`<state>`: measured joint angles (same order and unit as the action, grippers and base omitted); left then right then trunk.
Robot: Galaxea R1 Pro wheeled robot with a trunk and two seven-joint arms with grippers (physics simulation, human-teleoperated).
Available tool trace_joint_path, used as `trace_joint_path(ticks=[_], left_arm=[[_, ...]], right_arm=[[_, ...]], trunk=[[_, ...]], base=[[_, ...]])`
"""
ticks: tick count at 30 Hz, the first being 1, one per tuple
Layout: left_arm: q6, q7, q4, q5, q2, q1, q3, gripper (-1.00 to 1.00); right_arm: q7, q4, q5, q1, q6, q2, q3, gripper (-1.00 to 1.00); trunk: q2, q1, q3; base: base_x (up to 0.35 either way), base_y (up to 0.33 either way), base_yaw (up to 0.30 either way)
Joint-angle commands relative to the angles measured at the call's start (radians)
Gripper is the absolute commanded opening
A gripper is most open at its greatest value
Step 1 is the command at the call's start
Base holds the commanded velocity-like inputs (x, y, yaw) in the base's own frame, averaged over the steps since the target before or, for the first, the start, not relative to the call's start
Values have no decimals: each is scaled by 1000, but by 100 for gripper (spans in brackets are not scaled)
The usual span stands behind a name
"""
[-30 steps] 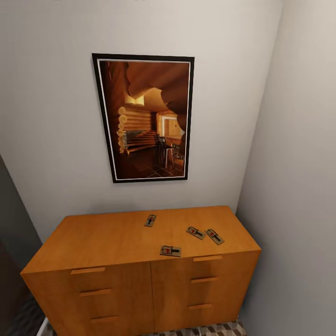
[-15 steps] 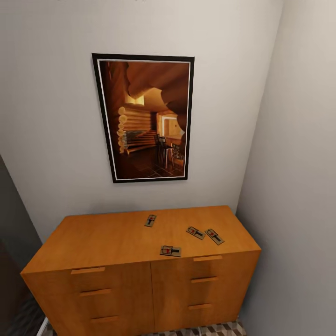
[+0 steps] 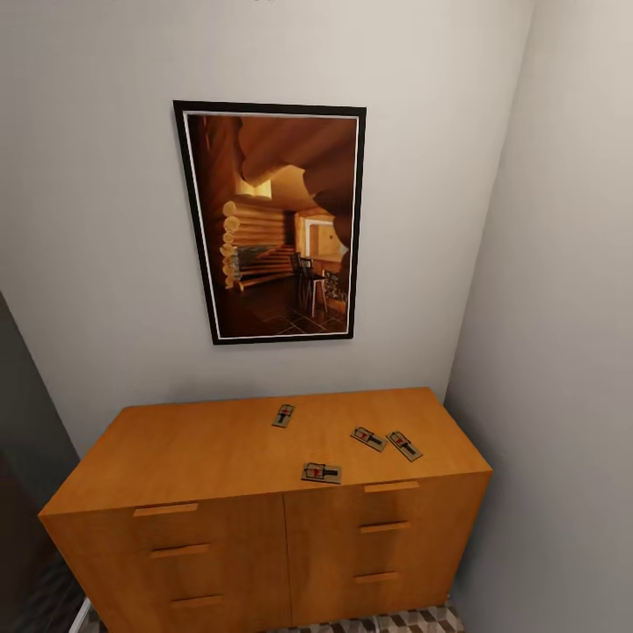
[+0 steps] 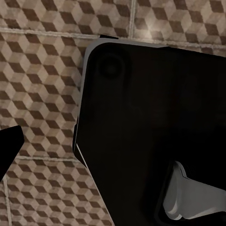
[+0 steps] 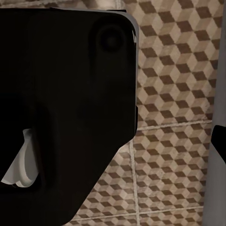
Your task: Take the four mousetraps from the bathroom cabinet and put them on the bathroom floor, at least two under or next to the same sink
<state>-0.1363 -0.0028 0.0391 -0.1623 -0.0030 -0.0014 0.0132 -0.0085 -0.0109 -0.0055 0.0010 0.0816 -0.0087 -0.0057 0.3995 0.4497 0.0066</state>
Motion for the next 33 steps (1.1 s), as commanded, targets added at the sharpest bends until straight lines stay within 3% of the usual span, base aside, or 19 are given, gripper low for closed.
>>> trace_joint_path(ticks=[1,33], left_arm=[[-3,0,-1,-6,0,0,1,100],[-2,0,-1,-6,0,0,1,100]], right_arm=[[-1,0,-1,0,3,0,0,100],[-1,0,-1,0,4,1,0,100]], trunk=[[1,0,0],[1,0,0]], base=[[0,0,0],[0,0,0]])
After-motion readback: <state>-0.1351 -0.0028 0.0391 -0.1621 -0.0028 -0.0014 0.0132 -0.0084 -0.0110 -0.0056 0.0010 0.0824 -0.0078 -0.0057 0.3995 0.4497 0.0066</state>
